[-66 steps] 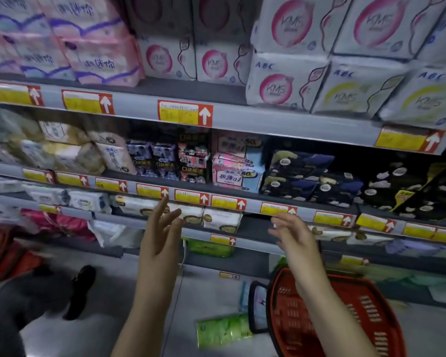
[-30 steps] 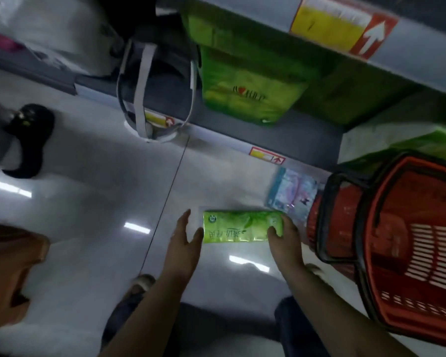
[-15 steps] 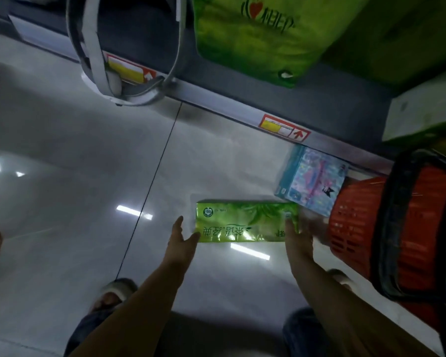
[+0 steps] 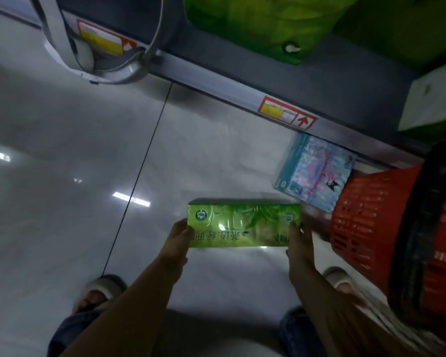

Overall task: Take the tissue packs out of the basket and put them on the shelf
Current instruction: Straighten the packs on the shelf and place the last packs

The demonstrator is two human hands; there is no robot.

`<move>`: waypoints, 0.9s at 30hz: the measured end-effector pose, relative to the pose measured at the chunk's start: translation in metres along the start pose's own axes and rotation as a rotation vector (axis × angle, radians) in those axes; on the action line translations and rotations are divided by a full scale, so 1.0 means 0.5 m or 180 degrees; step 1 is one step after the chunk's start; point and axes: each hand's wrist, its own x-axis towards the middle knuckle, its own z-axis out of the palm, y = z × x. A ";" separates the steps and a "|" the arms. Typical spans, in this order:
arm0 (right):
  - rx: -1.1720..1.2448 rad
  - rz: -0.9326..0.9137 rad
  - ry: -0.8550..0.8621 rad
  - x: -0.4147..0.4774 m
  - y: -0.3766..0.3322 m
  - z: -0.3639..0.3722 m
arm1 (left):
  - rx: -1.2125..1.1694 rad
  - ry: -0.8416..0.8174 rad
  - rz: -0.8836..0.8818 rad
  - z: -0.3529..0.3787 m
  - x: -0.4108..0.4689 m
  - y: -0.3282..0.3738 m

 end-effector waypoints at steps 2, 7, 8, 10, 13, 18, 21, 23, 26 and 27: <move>0.0055 0.0129 -0.0105 -0.019 0.002 -0.014 | 0.0030 0.0007 -0.0015 -0.020 -0.011 -0.008; 0.0143 0.0099 -0.0353 -0.077 -0.026 -0.029 | -0.0190 -0.0034 0.0246 -0.048 -0.062 0.029; 0.0164 0.0085 -0.0370 -0.090 -0.034 -0.031 | -0.0283 -0.0034 0.0294 -0.051 -0.076 0.042; 0.0186 0.0020 -0.0401 -0.116 -0.054 -0.035 | -0.0418 -0.0016 0.0416 -0.060 -0.104 0.072; 0.0310 -0.0116 -0.0482 -0.158 -0.095 -0.044 | -0.0418 0.0039 0.0609 -0.080 -0.150 0.122; 0.0565 -0.0294 -0.0644 -0.236 -0.164 -0.069 | -0.0343 0.0147 0.0783 -0.126 -0.239 0.200; 0.0711 -0.0345 -0.0725 -0.295 -0.202 -0.082 | -0.0245 0.0163 0.0905 -0.153 -0.307 0.235; 0.0899 -0.0260 -0.0776 -0.340 -0.224 -0.092 | -0.0141 0.0263 0.0979 -0.169 -0.352 0.250; 0.1134 -0.0167 -0.0887 -0.416 -0.261 -0.122 | -0.0099 0.0345 0.1087 -0.188 -0.426 0.279; 0.1173 -0.0181 -0.0943 -0.439 -0.274 -0.135 | -0.0111 0.0372 0.1152 -0.194 -0.448 0.291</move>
